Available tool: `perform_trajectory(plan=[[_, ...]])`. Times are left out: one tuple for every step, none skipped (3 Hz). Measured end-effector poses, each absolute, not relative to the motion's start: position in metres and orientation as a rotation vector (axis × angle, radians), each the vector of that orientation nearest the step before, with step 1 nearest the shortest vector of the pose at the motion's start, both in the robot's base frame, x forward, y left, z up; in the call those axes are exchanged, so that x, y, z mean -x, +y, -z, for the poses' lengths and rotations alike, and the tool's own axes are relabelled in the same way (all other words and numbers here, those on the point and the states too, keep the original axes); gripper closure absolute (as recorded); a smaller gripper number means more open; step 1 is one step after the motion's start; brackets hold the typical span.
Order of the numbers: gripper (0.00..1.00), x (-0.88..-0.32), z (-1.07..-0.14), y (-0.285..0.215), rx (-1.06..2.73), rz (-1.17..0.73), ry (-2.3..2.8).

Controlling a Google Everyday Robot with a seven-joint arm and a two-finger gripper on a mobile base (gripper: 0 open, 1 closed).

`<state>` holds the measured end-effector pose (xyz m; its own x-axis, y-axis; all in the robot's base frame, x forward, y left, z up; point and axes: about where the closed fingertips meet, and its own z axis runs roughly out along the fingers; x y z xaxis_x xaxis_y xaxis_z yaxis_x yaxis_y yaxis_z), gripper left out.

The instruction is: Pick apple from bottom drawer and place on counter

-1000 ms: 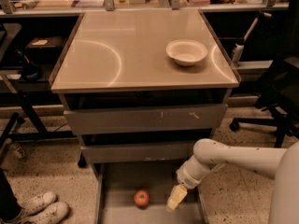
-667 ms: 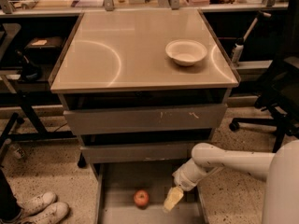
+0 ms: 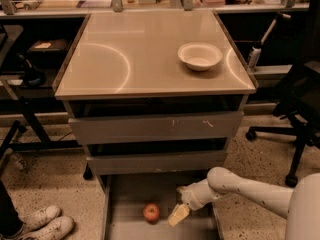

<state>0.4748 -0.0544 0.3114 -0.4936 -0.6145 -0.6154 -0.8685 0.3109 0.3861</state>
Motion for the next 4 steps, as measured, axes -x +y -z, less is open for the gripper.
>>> perform_trajectory(plan=[[0.0,-0.475,-0.311,-0.054,1.327,-0.994,2.23],[0.0,-0.483,-0.298,-0.049,1.338,-0.977,2.192],[0.0,-0.493,-0.247,-0.046,1.296,-0.99,2.177],[0.0,-0.493,-0.244,-0.046,1.289,-0.993,2.179]])
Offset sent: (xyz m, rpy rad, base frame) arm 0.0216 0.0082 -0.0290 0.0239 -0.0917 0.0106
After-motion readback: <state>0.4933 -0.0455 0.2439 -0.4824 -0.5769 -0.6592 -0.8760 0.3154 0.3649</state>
